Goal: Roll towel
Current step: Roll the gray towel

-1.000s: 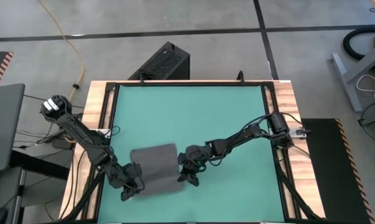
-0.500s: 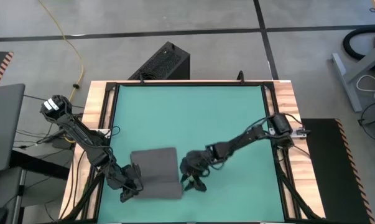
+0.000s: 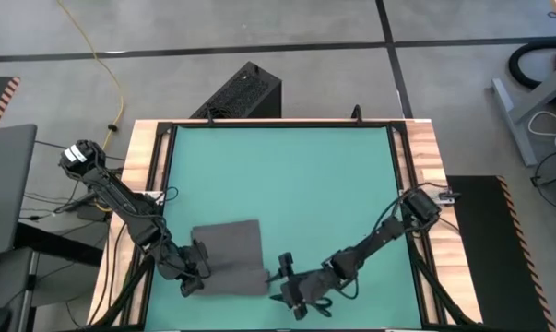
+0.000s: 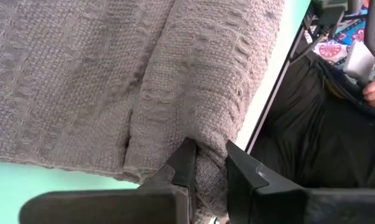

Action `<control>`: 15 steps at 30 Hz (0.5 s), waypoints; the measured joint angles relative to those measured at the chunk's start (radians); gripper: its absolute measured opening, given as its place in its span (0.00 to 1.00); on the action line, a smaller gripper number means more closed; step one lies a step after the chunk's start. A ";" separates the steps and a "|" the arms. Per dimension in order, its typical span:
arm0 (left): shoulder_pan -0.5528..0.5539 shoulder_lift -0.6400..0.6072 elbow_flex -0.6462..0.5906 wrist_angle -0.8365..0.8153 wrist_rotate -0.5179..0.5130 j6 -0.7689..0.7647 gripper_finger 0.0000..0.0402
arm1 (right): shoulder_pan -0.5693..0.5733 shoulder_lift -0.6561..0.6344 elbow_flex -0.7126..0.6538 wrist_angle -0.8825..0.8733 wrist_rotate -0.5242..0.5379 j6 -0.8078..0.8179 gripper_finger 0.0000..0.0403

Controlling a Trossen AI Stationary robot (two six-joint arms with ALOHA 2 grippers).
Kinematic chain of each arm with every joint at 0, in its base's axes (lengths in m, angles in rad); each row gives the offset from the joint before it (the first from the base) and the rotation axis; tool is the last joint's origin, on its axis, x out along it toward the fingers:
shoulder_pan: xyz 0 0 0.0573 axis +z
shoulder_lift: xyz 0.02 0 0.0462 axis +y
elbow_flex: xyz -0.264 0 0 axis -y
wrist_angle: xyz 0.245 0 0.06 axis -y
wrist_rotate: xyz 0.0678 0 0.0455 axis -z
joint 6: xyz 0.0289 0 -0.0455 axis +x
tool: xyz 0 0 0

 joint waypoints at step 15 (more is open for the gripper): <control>0.006 0.000 0.000 0.012 0.028 0.080 0.12 | -0.073 0.166 0.223 -0.270 0.062 0.040 0.49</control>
